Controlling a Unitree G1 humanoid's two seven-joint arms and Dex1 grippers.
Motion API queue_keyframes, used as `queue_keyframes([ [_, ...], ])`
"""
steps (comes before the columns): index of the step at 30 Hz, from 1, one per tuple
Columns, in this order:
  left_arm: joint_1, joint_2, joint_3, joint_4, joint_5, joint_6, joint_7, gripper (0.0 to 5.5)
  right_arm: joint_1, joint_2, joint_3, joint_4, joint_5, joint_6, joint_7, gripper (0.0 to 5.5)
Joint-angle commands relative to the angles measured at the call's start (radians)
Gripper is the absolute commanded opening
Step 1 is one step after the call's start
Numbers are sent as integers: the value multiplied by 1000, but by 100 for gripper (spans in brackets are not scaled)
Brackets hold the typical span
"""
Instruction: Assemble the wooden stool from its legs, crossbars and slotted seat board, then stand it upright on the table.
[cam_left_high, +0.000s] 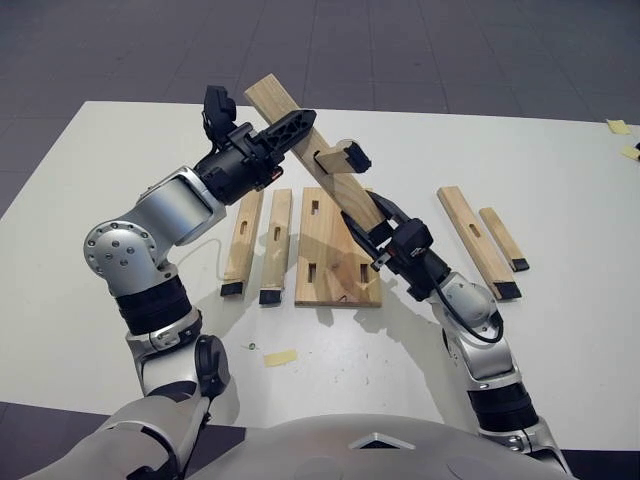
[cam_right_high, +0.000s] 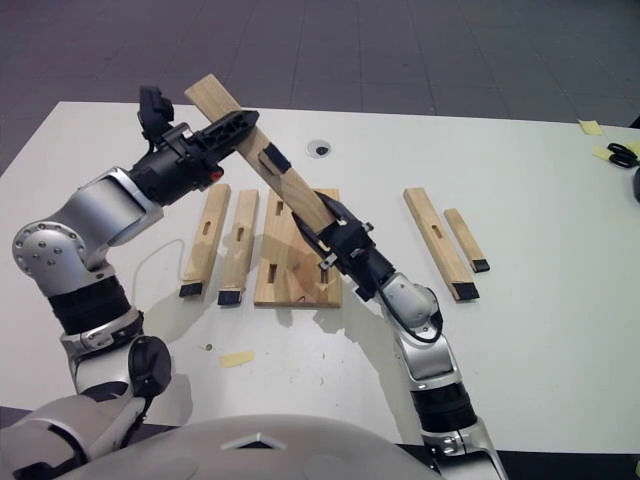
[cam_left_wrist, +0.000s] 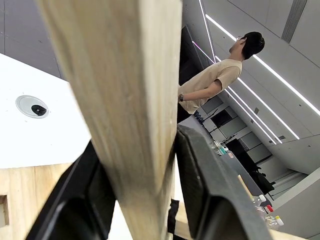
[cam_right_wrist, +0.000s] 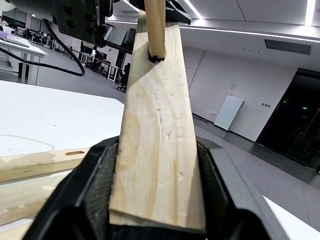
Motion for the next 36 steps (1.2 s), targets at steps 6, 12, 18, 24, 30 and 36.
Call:
queue_keyframes([
  [6,-33,-26,3,14,-18,-164,76,141,4,-16,8,-10,2,13,6,205],
  [12,-61,103,-58,-58,160,-206,-9,104,17,-33,1,-16,7,83,5,297],
  [18,-61,210,-99,-117,267,-218,-104,104,55,-43,-29,-40,18,113,-11,394],
  [24,-21,237,-80,-208,208,-195,-70,104,105,-73,-87,-29,-45,195,-82,487],
  [30,97,277,-80,-294,148,-172,-40,104,186,-126,-65,-42,-106,318,-75,537],
  [36,237,310,-116,-312,248,-185,-83,104,194,-139,14,-81,-95,390,-10,540],
])
